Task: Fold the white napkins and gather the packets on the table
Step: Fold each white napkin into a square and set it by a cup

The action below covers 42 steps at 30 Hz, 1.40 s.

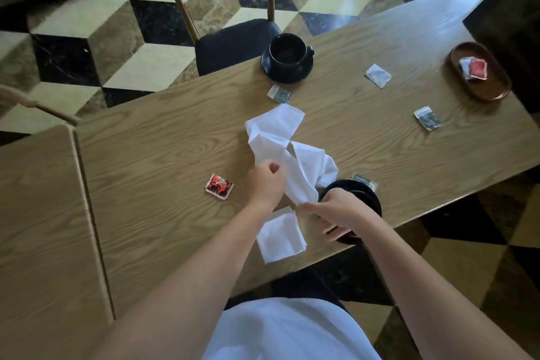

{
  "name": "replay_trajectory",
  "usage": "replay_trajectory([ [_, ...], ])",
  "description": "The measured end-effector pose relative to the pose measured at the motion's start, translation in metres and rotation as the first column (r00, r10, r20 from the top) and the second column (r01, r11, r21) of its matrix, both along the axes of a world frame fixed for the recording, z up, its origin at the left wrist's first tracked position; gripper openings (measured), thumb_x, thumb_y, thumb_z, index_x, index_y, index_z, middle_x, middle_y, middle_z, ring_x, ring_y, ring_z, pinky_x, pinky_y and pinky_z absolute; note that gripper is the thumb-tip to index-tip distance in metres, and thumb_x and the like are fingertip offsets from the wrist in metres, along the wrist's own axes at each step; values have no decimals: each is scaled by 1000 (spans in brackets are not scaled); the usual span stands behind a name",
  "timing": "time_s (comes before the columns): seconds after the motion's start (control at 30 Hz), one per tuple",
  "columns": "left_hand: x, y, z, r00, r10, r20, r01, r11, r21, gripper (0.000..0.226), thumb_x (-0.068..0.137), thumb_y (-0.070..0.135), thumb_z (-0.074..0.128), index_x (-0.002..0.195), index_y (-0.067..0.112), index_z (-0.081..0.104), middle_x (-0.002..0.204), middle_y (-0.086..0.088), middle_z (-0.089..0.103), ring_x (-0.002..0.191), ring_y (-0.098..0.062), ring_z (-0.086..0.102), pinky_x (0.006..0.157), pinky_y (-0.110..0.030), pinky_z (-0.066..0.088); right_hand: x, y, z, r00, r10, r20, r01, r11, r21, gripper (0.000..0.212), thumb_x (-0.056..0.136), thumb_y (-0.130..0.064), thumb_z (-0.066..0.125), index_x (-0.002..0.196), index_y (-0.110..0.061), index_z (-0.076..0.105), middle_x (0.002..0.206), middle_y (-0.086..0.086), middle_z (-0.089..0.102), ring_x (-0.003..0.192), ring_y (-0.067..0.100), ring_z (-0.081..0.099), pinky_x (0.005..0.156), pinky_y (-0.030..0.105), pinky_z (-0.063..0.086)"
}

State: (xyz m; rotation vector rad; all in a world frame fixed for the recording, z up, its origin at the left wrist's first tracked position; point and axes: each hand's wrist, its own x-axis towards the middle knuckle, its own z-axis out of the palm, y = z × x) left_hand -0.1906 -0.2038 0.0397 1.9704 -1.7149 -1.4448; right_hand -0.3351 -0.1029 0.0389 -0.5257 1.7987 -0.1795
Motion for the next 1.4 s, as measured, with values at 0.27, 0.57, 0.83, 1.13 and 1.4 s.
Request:
replay_trajectory([
  [0.27,-74,-31,-5,999,29,-37,-18,961,277,43,82,23,69,122,12,59,108,-13,69,93,-29,66,68,-29,44,10,-30,14,928,113,-355,-205,951,-233,31,88,-33,53,81,-5,65,74,4,70,70,26,64,63,38,52],
  [0.57,-28,-12,53,864,-472,-176,400,855,-329,20,90,23,57,94,29,75,70,23,64,74,8,61,70,-16,44,-15,-55,74,934,-311,176,347,908,-233,68,63,-87,57,80,-24,74,73,-4,76,57,10,70,53,25,43],
  [0.83,42,-7,138,966,-253,-51,122,623,-773,9,85,25,69,80,19,63,71,8,52,70,-16,50,64,-28,40,40,-100,133,907,-301,296,409,796,-446,16,80,-30,58,77,-22,71,74,1,72,56,11,58,42,20,37],
  [1.13,138,-11,171,-145,819,-555,0,560,828,74,78,54,76,121,-4,58,101,-21,72,84,-33,71,73,-38,60,160,-125,226,883,-140,448,437,593,-676,23,94,-27,56,79,-12,63,58,-1,66,48,12,56,42,24,41],
  [1.4,231,-43,203,15,714,-700,-363,657,661,10,80,15,59,80,5,57,75,-11,59,60,-21,57,49,-26,45,227,-96,256,982,-152,-113,-58,329,-943,26,83,-23,66,72,0,59,57,9,65,44,7,62,37,21,45],
])
